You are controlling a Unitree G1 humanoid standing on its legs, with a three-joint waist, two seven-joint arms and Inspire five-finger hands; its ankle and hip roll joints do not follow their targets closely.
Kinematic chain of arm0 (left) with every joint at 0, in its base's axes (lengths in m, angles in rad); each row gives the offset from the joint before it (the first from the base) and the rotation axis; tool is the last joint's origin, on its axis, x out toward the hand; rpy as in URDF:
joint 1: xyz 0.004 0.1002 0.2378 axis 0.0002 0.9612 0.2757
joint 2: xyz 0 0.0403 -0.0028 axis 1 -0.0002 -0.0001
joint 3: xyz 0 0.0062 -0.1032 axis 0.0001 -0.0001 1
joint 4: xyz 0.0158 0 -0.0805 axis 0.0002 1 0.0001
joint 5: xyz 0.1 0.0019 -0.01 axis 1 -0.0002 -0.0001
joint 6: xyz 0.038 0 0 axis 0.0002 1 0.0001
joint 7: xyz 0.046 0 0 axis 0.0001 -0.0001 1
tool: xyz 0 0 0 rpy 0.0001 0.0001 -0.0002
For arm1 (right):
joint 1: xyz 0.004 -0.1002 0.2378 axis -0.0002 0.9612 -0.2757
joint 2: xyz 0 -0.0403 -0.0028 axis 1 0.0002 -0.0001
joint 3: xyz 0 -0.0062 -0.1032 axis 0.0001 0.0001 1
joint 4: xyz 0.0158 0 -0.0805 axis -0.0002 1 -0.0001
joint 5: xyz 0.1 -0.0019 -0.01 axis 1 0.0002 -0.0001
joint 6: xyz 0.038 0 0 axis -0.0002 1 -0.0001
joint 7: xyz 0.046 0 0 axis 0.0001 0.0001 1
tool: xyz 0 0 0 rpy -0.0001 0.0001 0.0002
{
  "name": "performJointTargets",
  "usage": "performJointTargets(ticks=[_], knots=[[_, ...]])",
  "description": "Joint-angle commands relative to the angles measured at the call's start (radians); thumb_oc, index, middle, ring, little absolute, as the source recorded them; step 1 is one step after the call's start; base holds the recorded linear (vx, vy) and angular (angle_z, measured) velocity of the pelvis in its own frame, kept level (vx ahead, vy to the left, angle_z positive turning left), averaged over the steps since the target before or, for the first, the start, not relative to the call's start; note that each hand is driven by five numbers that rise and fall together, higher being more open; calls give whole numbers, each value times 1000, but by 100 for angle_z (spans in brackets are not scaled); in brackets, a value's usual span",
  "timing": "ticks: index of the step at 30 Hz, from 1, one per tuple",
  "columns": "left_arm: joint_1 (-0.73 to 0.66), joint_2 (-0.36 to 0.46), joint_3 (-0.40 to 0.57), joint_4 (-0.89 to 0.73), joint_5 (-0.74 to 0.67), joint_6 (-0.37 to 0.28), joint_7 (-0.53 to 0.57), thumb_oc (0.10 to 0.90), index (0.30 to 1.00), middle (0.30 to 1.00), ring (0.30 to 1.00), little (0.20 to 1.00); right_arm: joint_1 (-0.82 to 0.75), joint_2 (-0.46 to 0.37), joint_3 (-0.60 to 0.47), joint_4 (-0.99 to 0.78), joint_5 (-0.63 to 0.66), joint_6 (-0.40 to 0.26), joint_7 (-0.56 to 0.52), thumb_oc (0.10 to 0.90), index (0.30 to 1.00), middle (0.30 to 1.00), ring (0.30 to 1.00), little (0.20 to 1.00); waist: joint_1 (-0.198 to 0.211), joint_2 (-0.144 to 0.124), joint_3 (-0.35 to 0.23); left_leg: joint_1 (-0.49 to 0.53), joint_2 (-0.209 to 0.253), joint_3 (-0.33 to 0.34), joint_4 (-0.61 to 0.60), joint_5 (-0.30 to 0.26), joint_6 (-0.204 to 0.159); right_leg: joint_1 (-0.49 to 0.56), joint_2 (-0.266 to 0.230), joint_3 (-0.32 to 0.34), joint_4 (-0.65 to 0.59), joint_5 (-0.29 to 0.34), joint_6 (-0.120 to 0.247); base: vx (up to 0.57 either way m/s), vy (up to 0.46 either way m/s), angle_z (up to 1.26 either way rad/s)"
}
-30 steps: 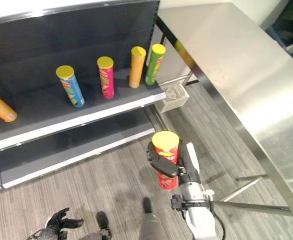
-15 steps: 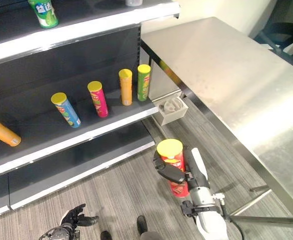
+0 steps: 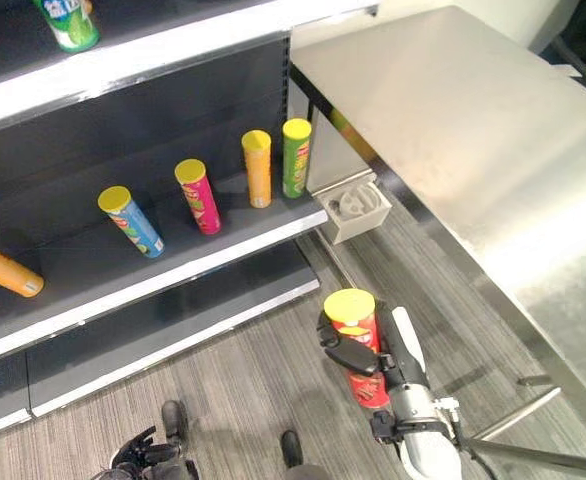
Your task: Put the goods on the table back onto the shelves and tidy them up.
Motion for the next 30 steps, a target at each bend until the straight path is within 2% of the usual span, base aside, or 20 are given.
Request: performJointTargets(ticks=[1, 5, 9, 10, 12, 13, 14, 15, 16, 17, 18, 20, 21, 22, 24, 25, 28, 30], knots=[[-28, 32, -22, -8, 5, -32, 21, 800, 900, 900, 900, 900, -62, -6, -35, -145, -32, -82, -37, 400, 300, 300, 300, 300, 4, 16, -29, 30, -46, 24, 108, 39, 31, 22, -128, 35, 41, -82, 71, 317, 364, -58], [-59, 61, -60, -39, 63, -35, 32, 800, 900, 900, 900, 900, -112, -4, -9, -135, -48, -72, -37, 400, 300, 300, 300, 300, 2, 12, -42, 35, -115, 72, 112, 5, 67, -61, -196, 71, 75, 6, 96, 187, 293, -13], [-61, 67, -66, -34, 80, -26, 22, 800, 900, 900, 900, 900, -128, 6, -10, -142, -83, -67, -42, 400, 300, 300, 300, 300, 11, 5, -56, 76, -194, 118, 59, -16, 118, -154, -257, 84, 179, 189, 95, 161, 294, -17], [-63, 69, -63, -35, 79, -25, 25, 800, 900, 900, 900, 900, -130, 8, -9, -146, -88, -66, -44, 400, 300, 300, 300, 300, 12, 7, -53, 91, -207, 130, 42, -22, 126, -180, -268, 78, 212, 231, 88, 199, 261, 4], [-61, 76, -60, -44, 73, -24, 29, 800, 900, 900, 900, 900, -132, 12, -3, -143, -92, -67, -55, 400, 300, 300, 300, 300, 18, 9, -52, 118, -216, 143, 23, -59, 126, -185, -299, 18, 230, 276, 93, 190, 158, -20], [-57, 79, -61, -48, 73, -24, 29, 800, 900, 900, 900, 900, -128, 16, -4, -145, -88, -66, -55, 400, 300, 300, 300, 300, 8, 9, -48, 126, -215, 151, 21, -70, 127, -185, -285, 6, 232, 282, 94, 114, 93, -37], [-56, 82, -65, -51, 73, -24, 22, 800, 900, 900, 900, 900, -119, 17, -10, -144, -85, -68, -55, 400, 300, 300, 300, 300, -1, 7, -46, 131, -218, 153, 19, -80, 131, -187, -252, 15, 227, 258, 96, 134, 139, -24], [-54, 83, -68, -54, 74, -25, 17, 800, 900, 900, 900, 900, -113, 14, -14, -147, -81, -70, -52, 400, 300, 300, 300, 300, -11, 10, -43, 136, -216, 153, 18, -90, 133, -205, -204, 28, 236, 201, 88, 115, 182, 2], [-53, 88, -68, -55, 75, -24, 10, 800, 900, 900, 900, 900, -112, 13, -22, -152, -73, -72, -53, 400, 300, 300, 300, 300, -21, 17, -33, 139, -211, 152, 14, -95, 138, -228, -134, 43, 222, 97, 82, 89, 139, 20], [-53, 87, -68, -55, 75, -24, 9, 800, 900, 900, 900, 900, -112, 12, -22, -153, -72, -72, -53, 400, 300, 300, 300, 300, -21, 18, -34, 139, -208, 152, 16, -99, 136, -233, -132, 43, 235, 87, 79, 83, 168, 19], [-55, 94, -69, -51, 65, -22, 9, 800, 900, 900, 900, 900, -122, 7, -29, -157, -57, -83, -61, 400, 300, 300, 300, 300, -35, 19, -6, 158, -214, 150, 10, -120, 145, -318, 1, 35, 244, 5, 73, 83, 93, 17], [-55, 90, -66, -42, 46, -18, 10, 800, 900, 900, 900, 900, -115, 5, -37, -161, -42, -90, -67, 400, 300, 300, 300, 300, -53, 15, 14, 190, -240, 131, 10, -145, 157, -362, 113, 17, 253, -11, 59, 70, 43, -30], [-56, 90, -64, -43, 45, -18, 10, 800, 900, 900, 900, 900, -115, 4, -37, -162, -42, -90, -67, 400, 300, 300, 300, 300, -56, 10, 20, 182, -237, 144, 10, -119, 157, -371, 115, 12, 252, 14, 52, 80, -28, -2], [-56, 83, -65, -49, 40, -20, 7, 800, 900, 900, 900, 900, -98, 1, -48, -171, -44, -94, -76, 400, 300, 300, 300, 300, -58, 8, 29, 198, -264, 122, 19, -132, 169, -360, 150, 7, 249, 3, 31, 70, -55, 63], [-62, 72, -73, -60, 52, -27, 6, 800, 900, 900, 900, 900, -69, -5, -73, -183, -51, -101, -96, 400, 300, 300, 300, 300, -55, 3, 37, 209, -281, 104, 60, -156, 175, -314, 160, 16, 223, 2, 9, 177, -76, 117], [-69, 61, -90, -100, 42, -36, 10, 800, 900, 900, 900, 900, -42, -22, -116, -194, -56, -102, -106, 400, 300, 300, 300, 300, -59, 8, 41, 190, -283, 103, 147, -191, 164, -296, 164, 13, 195, 6, -2, 132, -126, 69], [-73, 56, -116, -130, 43, -41, 7, 800, 900, 900, 900, 900, -30, -34, -142, -195, -50, -102, -115, 400, 300, 300, 300, 300, -70, 6, 56, 155, -288, 105, 246, -206, 146, -281, 154, 4, 185, 14, -8, 36, -49, 43], [-72, 52, -134, -121, 69, -34, 4, 800, 900, 900, 900, 900, -24, -50, -188, -208, -72, -104, -142, 400, 300, 300, 300, 300, -92, 6, 70, 94, -259, 146, 350, -224, 125, -283, 133, 1, 176, 20, -13, -32, 17, 64]])
